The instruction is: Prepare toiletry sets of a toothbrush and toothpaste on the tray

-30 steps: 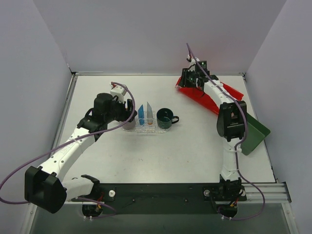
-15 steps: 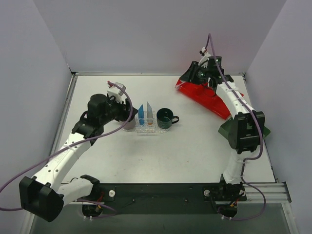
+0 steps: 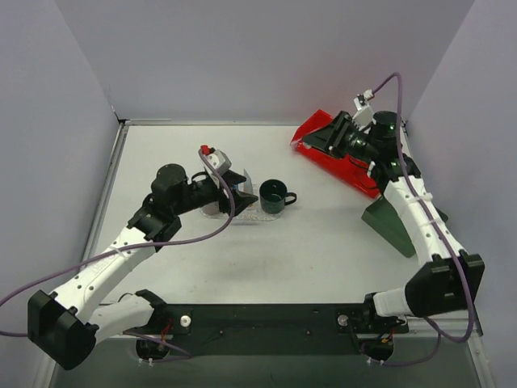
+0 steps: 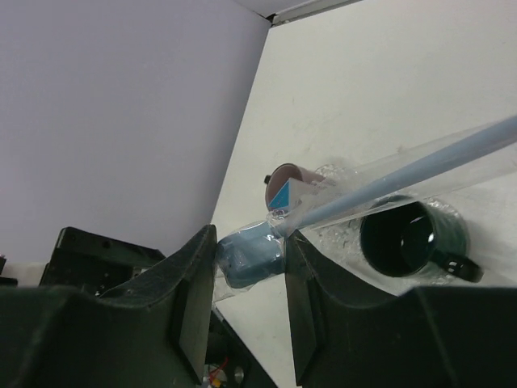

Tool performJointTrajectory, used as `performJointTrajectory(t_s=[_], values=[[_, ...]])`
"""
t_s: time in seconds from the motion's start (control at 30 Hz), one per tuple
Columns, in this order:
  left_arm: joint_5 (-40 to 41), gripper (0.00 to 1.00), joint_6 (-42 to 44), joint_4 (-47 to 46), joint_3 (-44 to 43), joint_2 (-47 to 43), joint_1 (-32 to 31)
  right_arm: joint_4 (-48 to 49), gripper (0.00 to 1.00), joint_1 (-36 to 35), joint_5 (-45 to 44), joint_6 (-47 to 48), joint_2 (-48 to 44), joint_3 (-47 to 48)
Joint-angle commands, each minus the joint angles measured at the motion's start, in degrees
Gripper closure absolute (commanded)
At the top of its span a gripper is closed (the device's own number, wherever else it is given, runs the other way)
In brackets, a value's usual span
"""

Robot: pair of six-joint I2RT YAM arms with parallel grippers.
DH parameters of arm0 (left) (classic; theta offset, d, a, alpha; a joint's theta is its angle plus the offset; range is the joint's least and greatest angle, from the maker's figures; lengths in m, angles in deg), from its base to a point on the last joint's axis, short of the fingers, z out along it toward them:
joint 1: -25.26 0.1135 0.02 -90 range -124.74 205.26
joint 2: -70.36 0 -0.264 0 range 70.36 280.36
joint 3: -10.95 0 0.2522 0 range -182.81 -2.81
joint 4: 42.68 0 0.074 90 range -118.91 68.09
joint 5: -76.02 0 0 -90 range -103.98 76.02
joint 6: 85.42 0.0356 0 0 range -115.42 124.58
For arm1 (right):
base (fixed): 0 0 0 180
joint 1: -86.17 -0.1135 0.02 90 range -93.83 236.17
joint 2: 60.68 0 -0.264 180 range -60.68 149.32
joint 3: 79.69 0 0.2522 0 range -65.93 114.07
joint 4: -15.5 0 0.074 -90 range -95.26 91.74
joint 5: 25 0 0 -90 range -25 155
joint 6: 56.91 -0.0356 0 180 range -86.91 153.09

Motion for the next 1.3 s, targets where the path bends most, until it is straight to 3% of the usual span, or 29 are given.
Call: performJointTrajectory(t_s=[0.0,0.17,0.37,0.47,0.67,1.27], values=[[-9.79,0.22,0.97,-12.02,-5.74,3.06,-4.78,1.20,0.99,0.62,1.94,-5.84,-13.04,-5.69],[-15.16,0.21,-0.68,-15.69,-10.61,8.87,-8.13,-2.68,0.99,0.36,3.33,-8.29,-23.93,-10.95],[-19.82,0.20,-6.58,-31.15,-4.82,10.81,-8.48,-2.67,1.00,-0.52,7.55,-15.51,-31.77,-16.77],[-19.82,0.20,-5.98,-32.50,-3.41,11.16,-8.48,-5.57,1.00,-2.19,7.12,-15.77,-33.71,-16.42],[-19.38,0.19,-5.53,-36.80,-0.07,12.04,-9.27,-8.13,1.00,-9.03,6.32,-17.70,-33.81,-16.77],[-10.25,0.14,1.49,-33.20,3.01,11.17,-12.61,-1.63,1.00,-15.63,9.49,-22.72,-30.55,-17.65]])
